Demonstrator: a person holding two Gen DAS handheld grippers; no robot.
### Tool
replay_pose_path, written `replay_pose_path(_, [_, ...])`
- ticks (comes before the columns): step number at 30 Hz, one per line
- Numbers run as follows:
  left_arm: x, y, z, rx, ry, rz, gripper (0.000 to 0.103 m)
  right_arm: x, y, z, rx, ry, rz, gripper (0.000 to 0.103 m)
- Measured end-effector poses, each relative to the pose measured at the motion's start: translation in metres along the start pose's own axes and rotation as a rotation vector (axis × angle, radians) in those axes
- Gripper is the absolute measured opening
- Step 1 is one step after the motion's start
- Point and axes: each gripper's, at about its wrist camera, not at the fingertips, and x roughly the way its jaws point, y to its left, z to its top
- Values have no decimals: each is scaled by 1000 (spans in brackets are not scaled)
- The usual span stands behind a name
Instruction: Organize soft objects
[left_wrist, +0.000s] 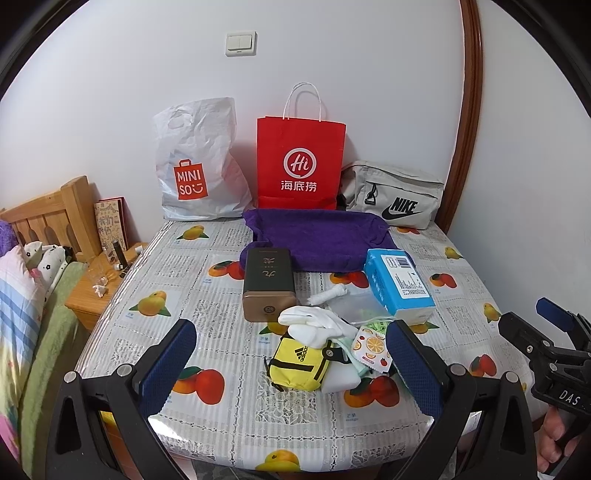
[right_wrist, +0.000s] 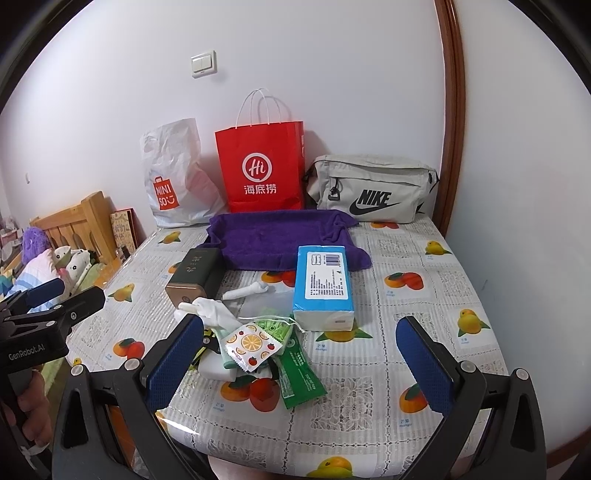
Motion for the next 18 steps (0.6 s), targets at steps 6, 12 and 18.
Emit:
replay_pose_path(6, [0,0,0,1,0,-3,103,0,1,1,0,-2,1,102])
replay_pose_path(12, [0,0,0,1,0,-1,103,1,1,2,-1,-8,3,102])
replay_pose_path(18, [0,0,-1,1,-1,-1,103,2,2,2,1,-11,4,102])
